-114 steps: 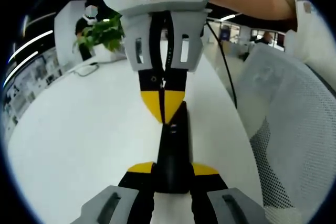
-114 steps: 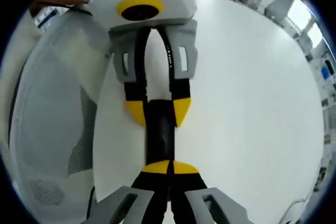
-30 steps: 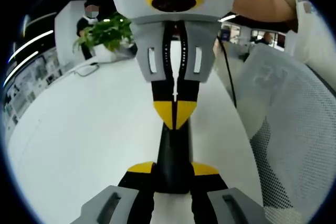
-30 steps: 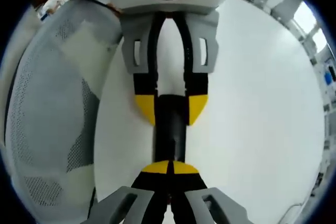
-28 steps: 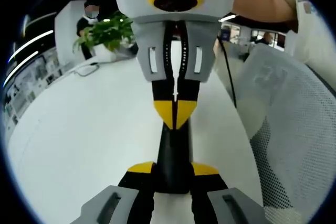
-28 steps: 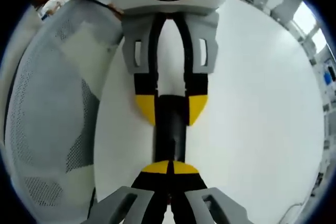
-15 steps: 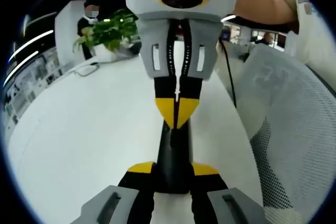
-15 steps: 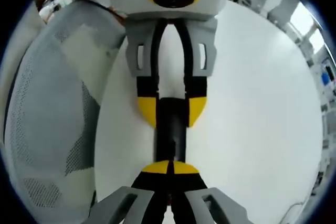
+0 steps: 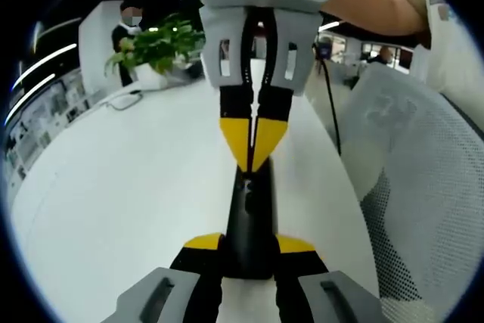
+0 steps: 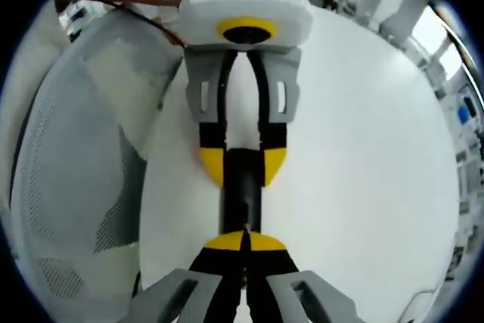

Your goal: Press the specified remote control buttons in sequence, fully releasing each button before pressing the next.

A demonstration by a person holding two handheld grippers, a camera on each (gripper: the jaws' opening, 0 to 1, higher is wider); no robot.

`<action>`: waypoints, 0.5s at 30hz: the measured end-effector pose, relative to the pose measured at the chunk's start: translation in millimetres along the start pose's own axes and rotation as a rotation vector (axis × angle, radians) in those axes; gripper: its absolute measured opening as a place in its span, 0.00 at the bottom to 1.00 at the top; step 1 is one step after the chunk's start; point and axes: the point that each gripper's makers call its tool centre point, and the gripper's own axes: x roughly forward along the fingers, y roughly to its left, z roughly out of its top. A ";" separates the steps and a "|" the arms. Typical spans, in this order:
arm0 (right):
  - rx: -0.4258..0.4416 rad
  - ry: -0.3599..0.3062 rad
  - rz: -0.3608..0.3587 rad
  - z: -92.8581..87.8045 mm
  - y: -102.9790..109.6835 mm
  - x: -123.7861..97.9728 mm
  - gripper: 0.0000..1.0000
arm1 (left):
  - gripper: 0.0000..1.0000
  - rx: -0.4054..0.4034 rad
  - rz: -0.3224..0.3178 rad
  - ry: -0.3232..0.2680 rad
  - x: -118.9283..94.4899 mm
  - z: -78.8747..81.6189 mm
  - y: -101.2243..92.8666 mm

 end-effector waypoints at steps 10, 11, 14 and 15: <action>-0.004 0.000 0.002 -1.9 3.5 -1.7 0.00 | 0.24 0.000 0.001 0.001 -0.1 0.2 -0.2; -0.005 0.001 0.002 -2.0 3.8 -1.6 0.00 | 0.24 -0.001 0.001 0.000 -0.1 0.3 -0.3; -0.008 0.004 0.004 -3.1 4.6 -1.2 0.00 | 0.24 -0.001 0.001 0.000 -0.2 0.6 -0.5; -0.009 0.005 0.005 -3.2 5.3 -1.2 0.00 | 0.24 0.000 0.001 0.001 -0.3 0.7 -0.6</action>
